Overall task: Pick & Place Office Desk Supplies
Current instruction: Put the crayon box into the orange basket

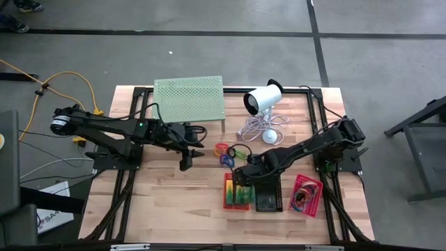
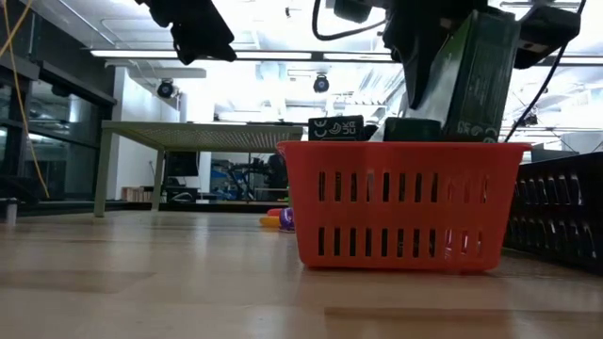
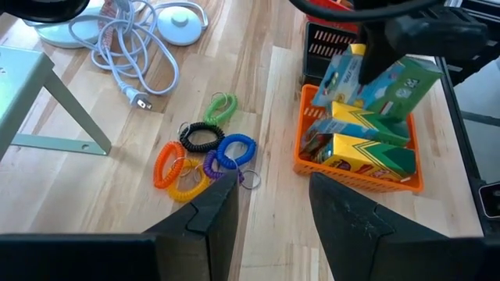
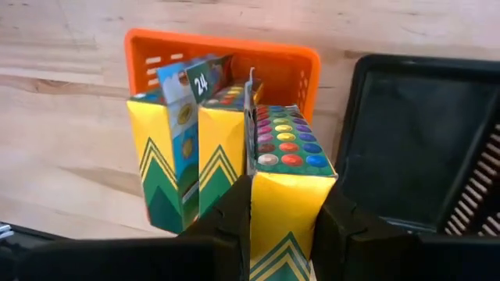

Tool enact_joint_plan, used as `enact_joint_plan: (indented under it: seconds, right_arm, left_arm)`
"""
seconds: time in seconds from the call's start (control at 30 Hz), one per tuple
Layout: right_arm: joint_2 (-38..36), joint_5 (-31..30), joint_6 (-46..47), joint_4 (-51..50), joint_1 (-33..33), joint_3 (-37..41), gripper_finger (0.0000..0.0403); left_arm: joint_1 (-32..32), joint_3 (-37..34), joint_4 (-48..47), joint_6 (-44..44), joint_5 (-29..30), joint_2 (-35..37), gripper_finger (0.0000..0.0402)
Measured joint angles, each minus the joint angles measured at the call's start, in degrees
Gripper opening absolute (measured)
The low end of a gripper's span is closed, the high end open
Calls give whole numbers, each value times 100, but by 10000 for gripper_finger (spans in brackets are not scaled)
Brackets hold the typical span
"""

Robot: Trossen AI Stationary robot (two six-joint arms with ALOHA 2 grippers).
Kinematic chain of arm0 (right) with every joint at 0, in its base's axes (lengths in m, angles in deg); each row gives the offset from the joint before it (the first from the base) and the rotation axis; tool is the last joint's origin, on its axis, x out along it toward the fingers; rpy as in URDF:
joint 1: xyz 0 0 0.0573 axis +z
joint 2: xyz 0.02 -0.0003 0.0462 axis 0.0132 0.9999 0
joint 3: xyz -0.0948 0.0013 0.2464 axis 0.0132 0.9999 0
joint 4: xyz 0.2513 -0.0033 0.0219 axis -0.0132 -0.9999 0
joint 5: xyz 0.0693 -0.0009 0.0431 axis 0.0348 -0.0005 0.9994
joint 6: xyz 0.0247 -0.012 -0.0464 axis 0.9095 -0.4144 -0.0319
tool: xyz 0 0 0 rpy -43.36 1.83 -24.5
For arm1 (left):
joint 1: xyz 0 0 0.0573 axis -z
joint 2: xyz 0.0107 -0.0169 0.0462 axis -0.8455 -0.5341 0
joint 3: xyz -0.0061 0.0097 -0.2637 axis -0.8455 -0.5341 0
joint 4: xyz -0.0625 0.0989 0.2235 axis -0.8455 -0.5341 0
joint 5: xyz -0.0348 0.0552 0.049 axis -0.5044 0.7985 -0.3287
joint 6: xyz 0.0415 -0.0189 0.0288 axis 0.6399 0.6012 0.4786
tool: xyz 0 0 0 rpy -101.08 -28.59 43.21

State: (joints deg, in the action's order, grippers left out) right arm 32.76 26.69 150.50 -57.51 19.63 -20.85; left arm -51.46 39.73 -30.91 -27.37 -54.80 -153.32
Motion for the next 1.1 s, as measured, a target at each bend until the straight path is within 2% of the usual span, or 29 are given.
enact_joint_plan:
  seconds: [0.37, 0.6, 1.1]
  right_arm:
    - [-2, 0, -44, 60, -63, 0, 73]
    - [289, 201, -31, 303, -52, 2, 73]
    - [518, 175, -126, 370, -54, 0, 73]
  left_arm:
    - [2, 0, 2, 0, 0, 0, 152]
    - [1, 0, 16, 0, 0, 0, 152]
    - [0, -1, 213, 0, 1, 0, 152]
